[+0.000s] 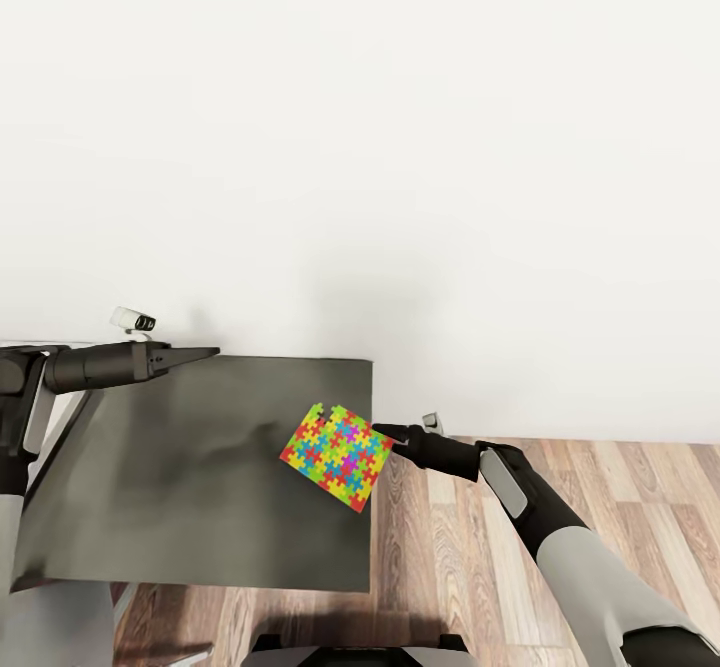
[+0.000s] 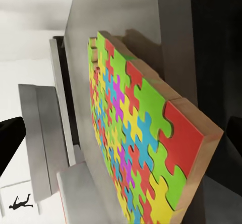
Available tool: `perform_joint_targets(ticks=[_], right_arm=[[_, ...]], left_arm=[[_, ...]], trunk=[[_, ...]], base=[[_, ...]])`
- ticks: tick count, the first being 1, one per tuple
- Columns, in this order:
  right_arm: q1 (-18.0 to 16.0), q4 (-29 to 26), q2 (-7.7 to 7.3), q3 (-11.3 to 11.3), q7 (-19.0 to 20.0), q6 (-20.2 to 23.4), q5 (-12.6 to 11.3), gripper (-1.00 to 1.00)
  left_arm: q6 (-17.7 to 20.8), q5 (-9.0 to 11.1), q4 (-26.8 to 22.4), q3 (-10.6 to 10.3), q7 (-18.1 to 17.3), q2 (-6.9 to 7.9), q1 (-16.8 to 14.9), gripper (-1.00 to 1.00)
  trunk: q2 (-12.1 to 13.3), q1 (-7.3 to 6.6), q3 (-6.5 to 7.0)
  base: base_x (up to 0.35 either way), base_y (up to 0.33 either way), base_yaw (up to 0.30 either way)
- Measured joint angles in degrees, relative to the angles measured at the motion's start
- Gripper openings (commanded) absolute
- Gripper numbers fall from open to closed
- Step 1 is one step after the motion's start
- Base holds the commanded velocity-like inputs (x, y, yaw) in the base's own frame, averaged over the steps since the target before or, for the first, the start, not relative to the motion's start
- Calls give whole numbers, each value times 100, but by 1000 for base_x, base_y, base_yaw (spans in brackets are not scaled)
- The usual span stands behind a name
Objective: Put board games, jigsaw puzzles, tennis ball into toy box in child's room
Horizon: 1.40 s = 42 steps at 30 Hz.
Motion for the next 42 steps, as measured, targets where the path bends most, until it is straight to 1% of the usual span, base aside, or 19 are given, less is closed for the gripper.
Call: perform_joint_targets(ticks=[19, 20, 27, 38, 42], right_arm=[[0, 0, 0, 0, 0, 0, 0, 100], [0, 0, 0, 0, 0, 0, 0, -100], [0, -1, 0, -2, 11, -2, -2, -100], [0, -1, -8, -1, 4, 3, -5, -100], [1, -1, -12, -1, 7, 1, 0, -100]], left_arm=[[0, -4, 0, -2, 0, -1, 0, 100], [0, -4, 0, -1, 0, -1, 0, 100], [0, 3, 12, -2, 0, 7, 3, 100], [6, -13, 113, 4, 0, 50, 104, 100], [6, -12, 124, 2, 0, 51, 105, 100]], trunk=[[0, 0, 0], [0, 0, 0], [0, 0, 0], [0, 0, 0], [159, -88, 71]], base=[[-2, 1, 0], [0, 0, 0], [0, 0, 0], [0, 0, 0], [0, 0, 0]])
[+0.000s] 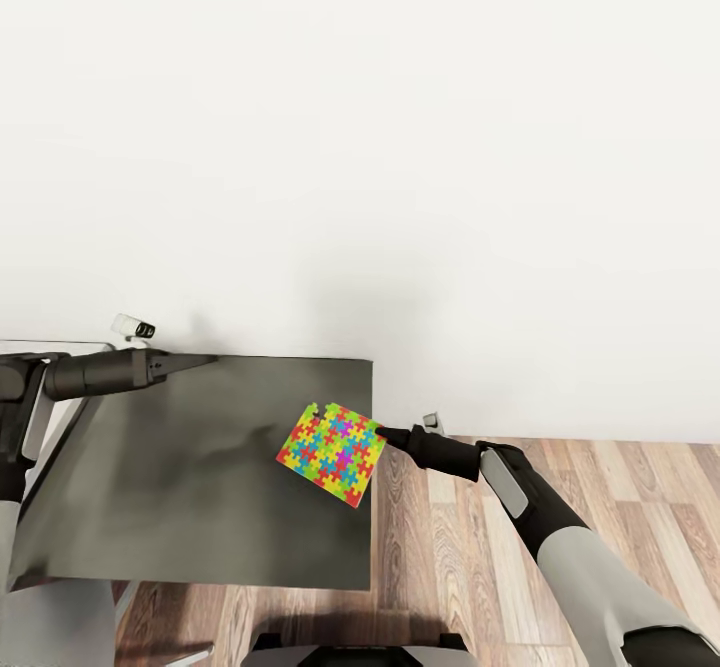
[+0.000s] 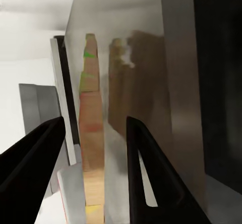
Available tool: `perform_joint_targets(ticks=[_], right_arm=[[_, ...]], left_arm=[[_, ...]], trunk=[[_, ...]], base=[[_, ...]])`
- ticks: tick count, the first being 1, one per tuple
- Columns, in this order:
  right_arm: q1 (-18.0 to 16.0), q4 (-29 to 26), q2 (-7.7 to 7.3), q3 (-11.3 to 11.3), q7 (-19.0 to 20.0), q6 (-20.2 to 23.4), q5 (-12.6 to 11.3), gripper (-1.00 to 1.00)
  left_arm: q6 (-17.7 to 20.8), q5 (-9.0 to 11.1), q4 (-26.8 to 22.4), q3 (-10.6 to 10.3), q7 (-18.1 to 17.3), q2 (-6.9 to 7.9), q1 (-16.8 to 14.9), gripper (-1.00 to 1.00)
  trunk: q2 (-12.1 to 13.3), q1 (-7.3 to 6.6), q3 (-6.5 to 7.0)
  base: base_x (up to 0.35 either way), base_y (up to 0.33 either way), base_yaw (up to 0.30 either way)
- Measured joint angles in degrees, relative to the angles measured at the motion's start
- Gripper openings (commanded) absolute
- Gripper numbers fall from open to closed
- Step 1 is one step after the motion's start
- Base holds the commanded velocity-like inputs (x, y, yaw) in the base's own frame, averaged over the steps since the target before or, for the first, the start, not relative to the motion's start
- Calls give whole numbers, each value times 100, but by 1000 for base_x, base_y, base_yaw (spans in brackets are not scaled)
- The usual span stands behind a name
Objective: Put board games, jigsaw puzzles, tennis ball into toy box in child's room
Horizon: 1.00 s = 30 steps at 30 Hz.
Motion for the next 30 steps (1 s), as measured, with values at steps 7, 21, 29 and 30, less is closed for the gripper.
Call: perform_joint_targets(ticks=[7, 21, 29, 30], right_arm=[[22, -13, -20, -41, 47, 7, -59, -100], [95, -64, -124, -64, 763, -71, -53, -100], [100, -69, -195, -71, 784, -65, -66, -100], [102, -69, -230, -72, 797, -66, -70, -100]], left_arm=[[0, -18, 719, -46, 0, -40, 31, 100], [0, 15, 751, -82, 0, -20, 589, 100], [0, 25, 723, -76, 0, 8, 606, 100], [0, 25, 722, -74, 0, 8, 606, 100]], trunk=[[282, -154, 126], [485, -265, 217], [485, -265, 217], [485, -265, 218]], base=[[0, 0, 0], [-70, 10, 0], [-1, 0, 0], [0, 0, 0]])
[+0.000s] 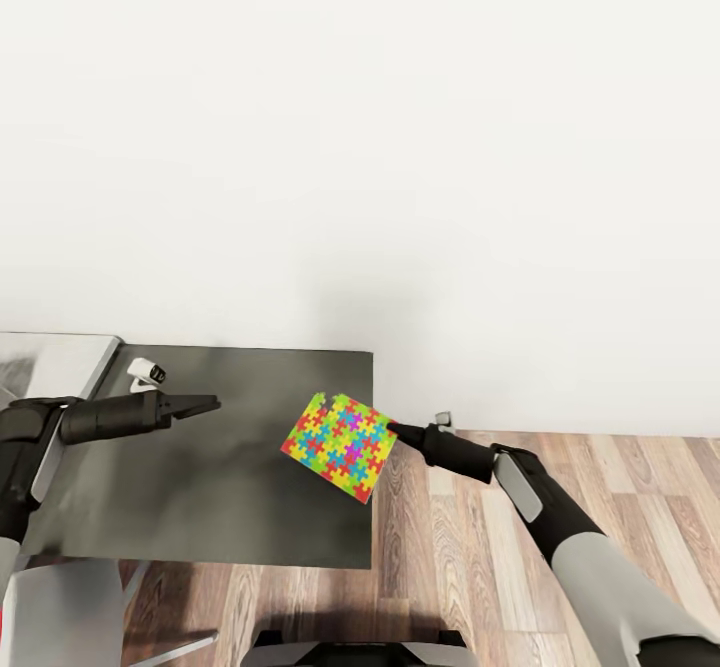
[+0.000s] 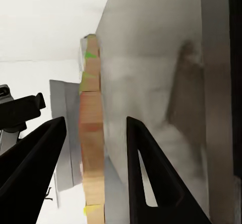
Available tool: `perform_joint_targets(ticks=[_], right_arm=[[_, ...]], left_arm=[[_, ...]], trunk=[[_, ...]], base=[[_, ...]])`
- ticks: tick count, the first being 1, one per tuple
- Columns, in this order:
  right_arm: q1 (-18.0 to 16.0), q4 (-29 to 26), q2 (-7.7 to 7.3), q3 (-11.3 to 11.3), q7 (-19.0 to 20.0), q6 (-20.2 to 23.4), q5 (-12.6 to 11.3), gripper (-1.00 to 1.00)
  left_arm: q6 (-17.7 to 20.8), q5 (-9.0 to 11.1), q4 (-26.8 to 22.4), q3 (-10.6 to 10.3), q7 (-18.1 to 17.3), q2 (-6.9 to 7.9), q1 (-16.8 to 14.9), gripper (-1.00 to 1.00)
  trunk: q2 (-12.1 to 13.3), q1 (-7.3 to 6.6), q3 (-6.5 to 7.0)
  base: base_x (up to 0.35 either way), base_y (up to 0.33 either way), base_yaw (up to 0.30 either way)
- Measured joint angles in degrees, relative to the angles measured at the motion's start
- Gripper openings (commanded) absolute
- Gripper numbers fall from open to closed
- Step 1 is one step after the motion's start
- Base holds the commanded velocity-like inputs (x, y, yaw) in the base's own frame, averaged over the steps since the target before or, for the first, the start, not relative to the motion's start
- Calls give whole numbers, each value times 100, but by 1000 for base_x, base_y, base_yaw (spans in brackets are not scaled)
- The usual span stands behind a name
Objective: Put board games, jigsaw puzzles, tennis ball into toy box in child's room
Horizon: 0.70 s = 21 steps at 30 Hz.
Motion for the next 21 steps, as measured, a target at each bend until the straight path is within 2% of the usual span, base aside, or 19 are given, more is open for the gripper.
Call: perform_joint_targets(ticks=[5, 11, 13, 15, 18, 21], right_arm=[[43, -3, -207, -108, 410, -2, -3, -100], [82, -3, -538, -133, 1005, -15, -6, -100], [67, -2, -615, -148, 1368, -82, -10, -100], [60, 9, -695, -247, 1616, -161, -9, -100], [64, 13, -900, -447, 1956, -213, -7, -100], [204, 28, -1017, -534, 2214, -260, -11, -100]], left_arm=[[0, 1, -2, 9, 0, 4, 0, 100], [0, 1, -2, 46, 0, 30, 0, 100], [0, 1, -2, 41, 0, 28, 1, 100], [-2, 1, -2, 21, 0, 19, 1, 100], [-5, 1, -2, 2, 0, 1, 1, 100], [-5, 1, -2, -6, 0, 3, 1, 100]], trunk=[[0, 0, 29], [0, 0, 83], [0, 0, 101], [0, 0, 120], [0, 0, 148], [0, -1, 176]], base=[[0, 0, 0], [0, 0, 0], [0, 0, 0], [0, 0, 0], [0, 0, 0], [0, 0, 0]])
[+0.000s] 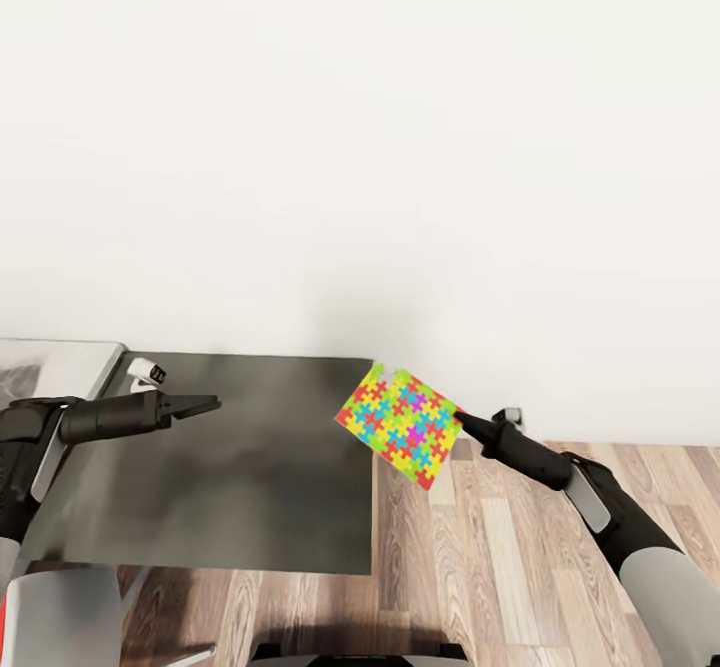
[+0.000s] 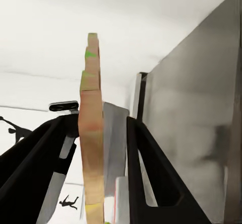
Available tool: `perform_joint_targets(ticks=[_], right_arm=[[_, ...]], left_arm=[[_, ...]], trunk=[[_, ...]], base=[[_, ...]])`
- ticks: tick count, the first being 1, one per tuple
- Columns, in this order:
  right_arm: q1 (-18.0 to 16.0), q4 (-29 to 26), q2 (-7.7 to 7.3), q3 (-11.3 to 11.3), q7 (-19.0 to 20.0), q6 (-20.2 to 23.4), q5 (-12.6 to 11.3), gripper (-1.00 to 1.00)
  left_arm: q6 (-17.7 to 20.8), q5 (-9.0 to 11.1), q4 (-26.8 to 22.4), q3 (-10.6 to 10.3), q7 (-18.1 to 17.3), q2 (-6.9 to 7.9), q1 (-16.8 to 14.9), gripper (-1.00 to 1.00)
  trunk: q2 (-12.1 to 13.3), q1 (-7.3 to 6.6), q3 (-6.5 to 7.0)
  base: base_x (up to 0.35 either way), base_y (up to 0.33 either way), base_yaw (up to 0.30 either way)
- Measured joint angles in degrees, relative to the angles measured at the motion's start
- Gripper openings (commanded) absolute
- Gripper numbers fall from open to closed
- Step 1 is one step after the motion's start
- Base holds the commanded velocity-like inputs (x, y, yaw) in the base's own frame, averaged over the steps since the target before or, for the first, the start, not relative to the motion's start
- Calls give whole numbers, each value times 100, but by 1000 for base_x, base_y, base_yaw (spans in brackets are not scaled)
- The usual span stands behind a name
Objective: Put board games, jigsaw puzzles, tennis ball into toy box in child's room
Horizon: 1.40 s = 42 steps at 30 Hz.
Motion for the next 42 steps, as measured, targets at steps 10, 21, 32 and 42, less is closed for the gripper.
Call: perform_joint_targets(ticks=[10, 21, 32, 42], right_arm=[[87, 13, -28, -189, 77, -330, -24, -100], [88, 11, -26, -194, 80, -348, -25, -100], [88, 32, -34, -297, 96, -354, -26, -100], [96, 40, -38, -322, 103, -369, -26, -100]], left_arm=[[-1, -2, 0, 4, 0, 16, 0, 100], [-1, 0, 0, -13, 0, -17, 0, 100], [-1, -15, 8, -16, 0, -31, 0, 100], [-3, -26, 13, -16, 0, -32, 0, 100]], trunk=[[0, 0, 94], [0, 0, 198], [0, 1, 301], [0, 0, 396]], base=[[0, 0, 0], [0, 0, 0], [-42, 0, 0], [-6, 0, 0]])
